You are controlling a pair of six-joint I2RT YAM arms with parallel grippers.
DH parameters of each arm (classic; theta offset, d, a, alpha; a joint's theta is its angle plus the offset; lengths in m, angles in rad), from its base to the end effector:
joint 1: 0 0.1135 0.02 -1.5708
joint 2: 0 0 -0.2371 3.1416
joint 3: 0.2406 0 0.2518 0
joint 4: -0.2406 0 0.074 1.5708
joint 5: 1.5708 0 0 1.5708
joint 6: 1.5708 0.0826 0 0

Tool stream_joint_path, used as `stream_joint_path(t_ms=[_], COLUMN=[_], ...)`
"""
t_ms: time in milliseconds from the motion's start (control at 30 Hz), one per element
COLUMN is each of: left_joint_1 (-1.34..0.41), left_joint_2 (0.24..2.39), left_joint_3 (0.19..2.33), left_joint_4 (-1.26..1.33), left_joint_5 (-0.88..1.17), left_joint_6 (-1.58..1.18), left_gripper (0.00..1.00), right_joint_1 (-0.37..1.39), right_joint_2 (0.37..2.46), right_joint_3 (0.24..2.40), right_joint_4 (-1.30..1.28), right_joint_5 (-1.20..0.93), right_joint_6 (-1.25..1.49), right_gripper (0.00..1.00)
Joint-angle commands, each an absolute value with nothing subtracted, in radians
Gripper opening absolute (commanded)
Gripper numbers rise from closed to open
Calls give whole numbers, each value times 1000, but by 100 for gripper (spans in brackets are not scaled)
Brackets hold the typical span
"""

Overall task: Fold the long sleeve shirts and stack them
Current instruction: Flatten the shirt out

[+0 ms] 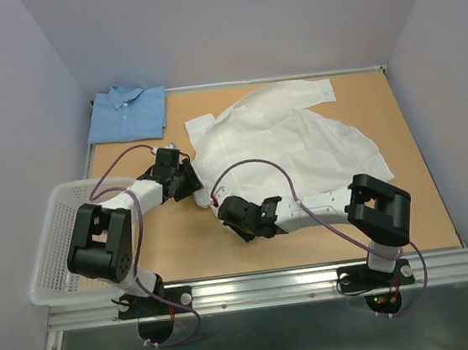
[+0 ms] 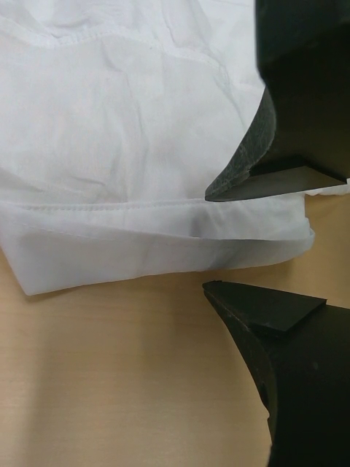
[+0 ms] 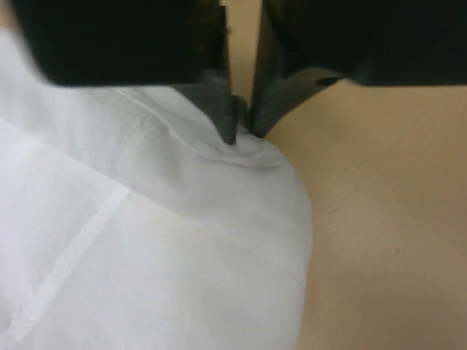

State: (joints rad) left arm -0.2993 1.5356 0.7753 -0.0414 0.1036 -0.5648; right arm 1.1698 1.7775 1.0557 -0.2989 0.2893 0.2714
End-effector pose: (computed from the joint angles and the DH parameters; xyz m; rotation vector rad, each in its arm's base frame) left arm 0.3212 -0.1081 0.1132 -0.2714 2.4183 -0.5269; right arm 0.1669 0.3332 0.0984 -1.0074 2.3299 0.1947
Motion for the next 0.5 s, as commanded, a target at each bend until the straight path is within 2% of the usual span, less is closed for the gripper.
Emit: stream_joint_path(t_ms=[0, 33, 133, 200, 333, 467], left_joint_1=[-298, -298, -296, -296, -295, -295], left_joint_2=[1517, 1514, 1502, 1485, 1381, 1257], left_joint_3=[790, 792, 818, 839, 929, 974], left_joint_4=[-20, -20, -31, -57, -94, -74], left_joint_5=[87, 84, 61, 43, 11, -34], left_joint_6=[-545, -542, -529, -514, -463, -359], left_gripper=[58, 58, 58, 59, 62, 65], right_joint_1=[1172, 1172, 1170, 1167, 1134, 1023], right_joint_2=[1786, 1773, 1714, 1678, 1646, 1701], right_joint_3=[1054, 1058, 1098, 1204, 1483, 1808], right_joint_4=[-291, -294, -363, -441, -720, -919], right_joint_5=[420, 432, 443, 480, 488, 304], right_joint_6=[246, 239, 204, 178, 155, 175], right_gripper=[8, 1, 1, 0, 1, 1])
